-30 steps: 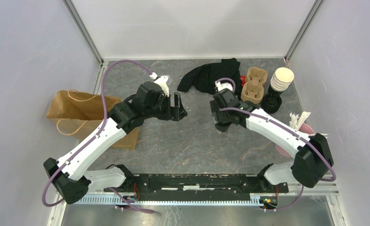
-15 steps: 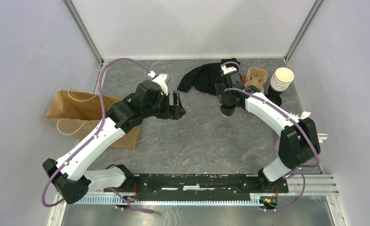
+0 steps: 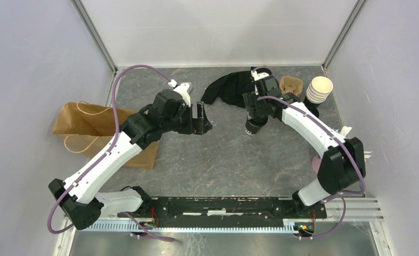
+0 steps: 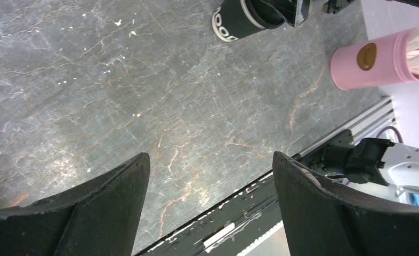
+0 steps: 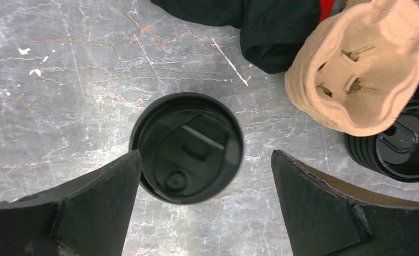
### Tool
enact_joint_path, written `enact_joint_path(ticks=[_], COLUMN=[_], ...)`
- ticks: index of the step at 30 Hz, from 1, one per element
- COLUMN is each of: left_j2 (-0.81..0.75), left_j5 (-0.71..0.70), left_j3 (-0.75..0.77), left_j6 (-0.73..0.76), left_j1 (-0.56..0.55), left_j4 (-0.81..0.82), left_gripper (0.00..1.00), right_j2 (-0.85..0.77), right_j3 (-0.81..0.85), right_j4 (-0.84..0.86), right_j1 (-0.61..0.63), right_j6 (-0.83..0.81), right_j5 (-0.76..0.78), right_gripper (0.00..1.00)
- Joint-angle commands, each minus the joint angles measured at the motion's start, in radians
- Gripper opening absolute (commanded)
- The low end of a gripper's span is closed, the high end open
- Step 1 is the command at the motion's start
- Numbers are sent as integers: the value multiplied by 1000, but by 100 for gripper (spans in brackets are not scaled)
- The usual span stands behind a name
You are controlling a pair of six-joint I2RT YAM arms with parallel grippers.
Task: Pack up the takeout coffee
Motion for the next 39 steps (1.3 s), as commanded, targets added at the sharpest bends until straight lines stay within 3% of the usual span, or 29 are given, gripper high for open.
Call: enact_joint_path(ticks=[1, 9, 14, 19, 23, 27, 33, 39], left_j2=[13, -7, -28, -60, -49, 18, 186, 232], left_j5=[42, 102, 117, 136, 160, 162, 197, 216], left_j3=[61, 56, 83, 109, 109, 150, 331, 345], left_j6=[-71, -218, -232, -235, -234, -163, 17, 150], left_j1=[3, 3, 3, 3, 3, 3, 3, 5], left_j4=[18, 52, 0, -60, -73, -51, -93, -21], left_gripper=[91, 91, 92, 94, 95, 95, 95, 97], right_j2=[-99, -128, -211, -343, -368, -367, -288, -160], right_j3=[67, 89, 58, -120, -155, -168, -114, 74], right_j4=[-50, -114, -136, -67, -76, -63, -78, -135], right_j1=[-28, -44, -51, -128, -214, -307, -443, -529], right_j6=[-45, -104, -105, -67, -63, -68, -75, -82], right_j5=[-36, -82, -70, -88, -70, -28, -6, 50], right_gripper=[98, 96, 93, 84, 74, 68, 58, 55])
